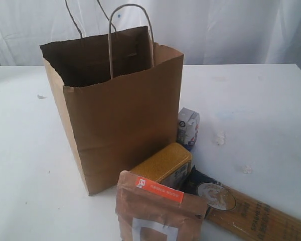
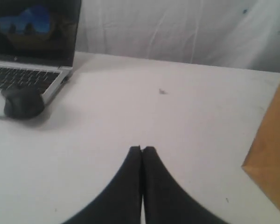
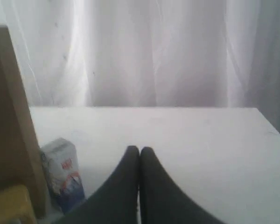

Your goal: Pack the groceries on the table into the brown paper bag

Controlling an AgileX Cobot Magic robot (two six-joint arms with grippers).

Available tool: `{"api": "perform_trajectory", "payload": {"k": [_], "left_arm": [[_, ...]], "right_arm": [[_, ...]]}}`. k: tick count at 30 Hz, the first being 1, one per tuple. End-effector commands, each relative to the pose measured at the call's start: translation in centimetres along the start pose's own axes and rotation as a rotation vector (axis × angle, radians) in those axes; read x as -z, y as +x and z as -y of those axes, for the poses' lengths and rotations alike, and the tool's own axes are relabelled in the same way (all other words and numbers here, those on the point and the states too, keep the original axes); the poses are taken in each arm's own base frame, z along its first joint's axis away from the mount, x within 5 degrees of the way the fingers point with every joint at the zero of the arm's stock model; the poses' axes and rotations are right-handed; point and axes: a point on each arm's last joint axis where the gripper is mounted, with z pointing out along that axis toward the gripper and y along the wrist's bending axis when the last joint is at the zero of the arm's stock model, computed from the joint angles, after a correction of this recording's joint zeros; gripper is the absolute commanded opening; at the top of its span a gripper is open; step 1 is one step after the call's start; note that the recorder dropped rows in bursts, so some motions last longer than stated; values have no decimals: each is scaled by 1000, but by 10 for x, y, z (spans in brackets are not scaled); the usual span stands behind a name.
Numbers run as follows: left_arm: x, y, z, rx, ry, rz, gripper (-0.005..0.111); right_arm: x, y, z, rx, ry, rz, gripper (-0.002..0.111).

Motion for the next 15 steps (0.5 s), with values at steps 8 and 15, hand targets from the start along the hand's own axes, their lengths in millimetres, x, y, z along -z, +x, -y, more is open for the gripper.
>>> {"api": "perform_trajectory", "payload": {"k": [8, 15], "left_arm": [[2, 13, -11, 71, -127, -127, 0], [1, 7, -7, 41, -77, -63, 0]], "right_arm": [[10, -62, -17, -111, -180, 382, 0], [5, -105, -5, -27, 60, 131, 0]]}}
